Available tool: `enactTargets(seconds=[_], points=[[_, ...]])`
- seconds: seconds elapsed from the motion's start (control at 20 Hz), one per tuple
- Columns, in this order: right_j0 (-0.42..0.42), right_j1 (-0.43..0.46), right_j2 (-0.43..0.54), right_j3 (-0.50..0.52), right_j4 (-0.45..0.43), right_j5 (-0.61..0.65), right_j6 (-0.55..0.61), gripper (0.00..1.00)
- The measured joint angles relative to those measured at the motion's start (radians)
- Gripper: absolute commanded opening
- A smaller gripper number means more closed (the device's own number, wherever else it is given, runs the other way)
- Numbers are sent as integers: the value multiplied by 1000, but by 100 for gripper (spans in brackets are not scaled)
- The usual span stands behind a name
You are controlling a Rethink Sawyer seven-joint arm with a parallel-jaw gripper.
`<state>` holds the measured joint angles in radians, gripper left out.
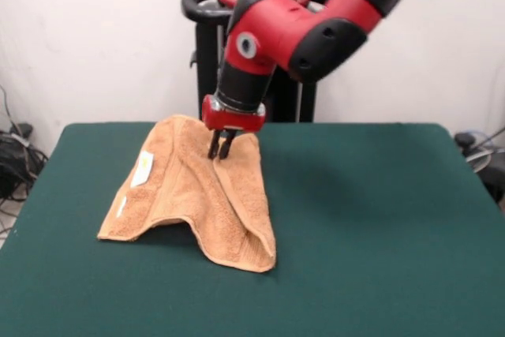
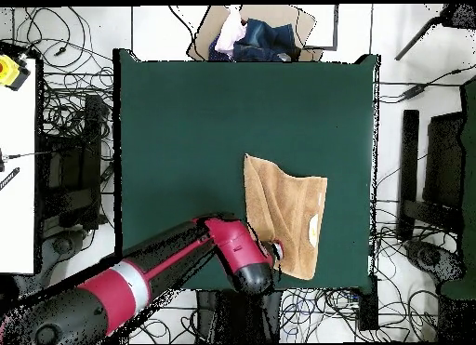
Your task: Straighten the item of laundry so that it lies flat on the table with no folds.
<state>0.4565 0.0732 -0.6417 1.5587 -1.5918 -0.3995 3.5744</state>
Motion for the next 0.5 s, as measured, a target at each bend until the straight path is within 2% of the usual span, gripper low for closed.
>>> enactTargets(seconds=[0.1,0.15,0.3,0.5], points=[[-26,-15,1,10,48,0,0,0],[-64,-36,3,26,125,-3,-4,0],[-111,-60,3,48,226,-17,-25,0],[-147,-76,3,69,311,-33,-81,0]])
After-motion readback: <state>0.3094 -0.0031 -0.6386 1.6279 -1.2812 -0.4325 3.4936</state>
